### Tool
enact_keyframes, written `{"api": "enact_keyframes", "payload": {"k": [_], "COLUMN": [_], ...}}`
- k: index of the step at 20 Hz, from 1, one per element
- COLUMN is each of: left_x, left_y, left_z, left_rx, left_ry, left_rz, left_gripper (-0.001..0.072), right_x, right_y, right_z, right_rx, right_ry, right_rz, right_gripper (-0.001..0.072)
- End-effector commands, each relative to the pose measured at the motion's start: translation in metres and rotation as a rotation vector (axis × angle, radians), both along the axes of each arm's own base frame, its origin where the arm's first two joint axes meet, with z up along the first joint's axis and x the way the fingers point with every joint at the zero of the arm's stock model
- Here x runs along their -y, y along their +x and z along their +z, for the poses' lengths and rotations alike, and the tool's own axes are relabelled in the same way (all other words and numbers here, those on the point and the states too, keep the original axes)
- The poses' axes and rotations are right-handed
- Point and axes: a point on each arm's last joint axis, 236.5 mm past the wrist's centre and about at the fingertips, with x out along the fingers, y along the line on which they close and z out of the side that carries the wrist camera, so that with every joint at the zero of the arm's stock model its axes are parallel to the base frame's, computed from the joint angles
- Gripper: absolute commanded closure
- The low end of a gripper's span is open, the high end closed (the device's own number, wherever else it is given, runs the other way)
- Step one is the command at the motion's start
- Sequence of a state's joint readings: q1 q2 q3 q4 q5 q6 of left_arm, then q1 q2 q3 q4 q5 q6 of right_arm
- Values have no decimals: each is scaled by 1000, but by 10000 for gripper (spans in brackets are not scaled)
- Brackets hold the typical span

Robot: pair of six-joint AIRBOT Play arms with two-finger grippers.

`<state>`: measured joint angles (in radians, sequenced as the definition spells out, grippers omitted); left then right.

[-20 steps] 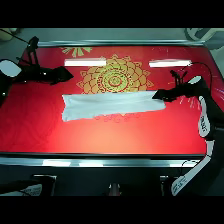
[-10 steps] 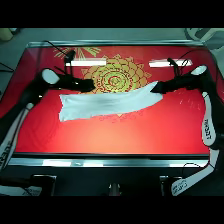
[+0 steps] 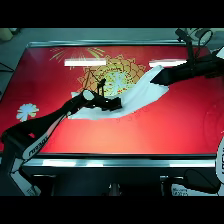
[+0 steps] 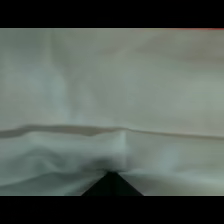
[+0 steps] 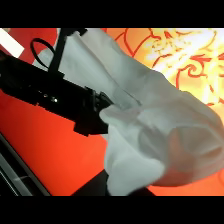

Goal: Fold the shirts.

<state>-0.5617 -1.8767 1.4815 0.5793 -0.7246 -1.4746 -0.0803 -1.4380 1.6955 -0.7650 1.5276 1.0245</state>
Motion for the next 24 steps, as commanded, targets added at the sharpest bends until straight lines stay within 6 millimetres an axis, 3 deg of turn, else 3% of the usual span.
{"api": "enact_keyframes", "payload": {"k": [1, 3, 5, 7, 8, 11, 12, 14, 16, 18, 20, 21, 22, 23, 24], "left_x": [53, 48, 12, -54, -97, -229, -270, -335, -377, -394, -391, -388, -384, -383, -382], "left_y": [-23, -13, 21, 61, 78, 108, 108, 97, 75, 47, 19, 7, -3, -9, -13], "left_z": [4, 8, 25, 54, 73, 142, 172, 232, 288, 335, 373, 388, 399, 406, 411], "left_rx": [-49, -29, 31, 123, 170, 320, 376, 485, 586, 679, 779, 816, 846, 864, 875], "left_ry": [-151, -151, -136, -75, -32, 99, 133, 171, 184, 194, 206, 204, 201, 200, 200], "left_rz": [6, 30, 77, 125, 157, 290, 343, 447, 534, 577, 574, 575, 573, 574, 574], "left_gripper": [681, 683, 684, 684, 685, 684, 684, 684, 683, 683, 683, 683, 683, 683, 682], "right_x": [-20, -30, -36, -44, -52, -102, -125, -174, -222, -260, -285, -291, -297, -297, -292], "right_y": [-23, -18, -4, 15, 24, 34, 37, 43, 42, 38, 30, 31, 33, 34, 35], "right_z": [15, 11, 12, 14, 11, -20, -31, -61, -96, -135, -170, -182, -188, -186, -180], "right_rx": [6, 32, 87, 124, 127, 56, 43, 11, -53, -119, -205, -227, -238, -218, -192], "right_ry": [-18, -45, -59, -33, -15, 67, 95, 144, 197, 234, 262, 272, 288, 296, 292], "right_rz": [42, 46, 16, -37, -48, 2, 22, 41, 48, 44, 35, 17, 1, 13, 35], "right_gripper": [692, 692, 692, 691, 691, 691, 691, 690, 690, 690, 688, 571, 259, 32, 25]}}
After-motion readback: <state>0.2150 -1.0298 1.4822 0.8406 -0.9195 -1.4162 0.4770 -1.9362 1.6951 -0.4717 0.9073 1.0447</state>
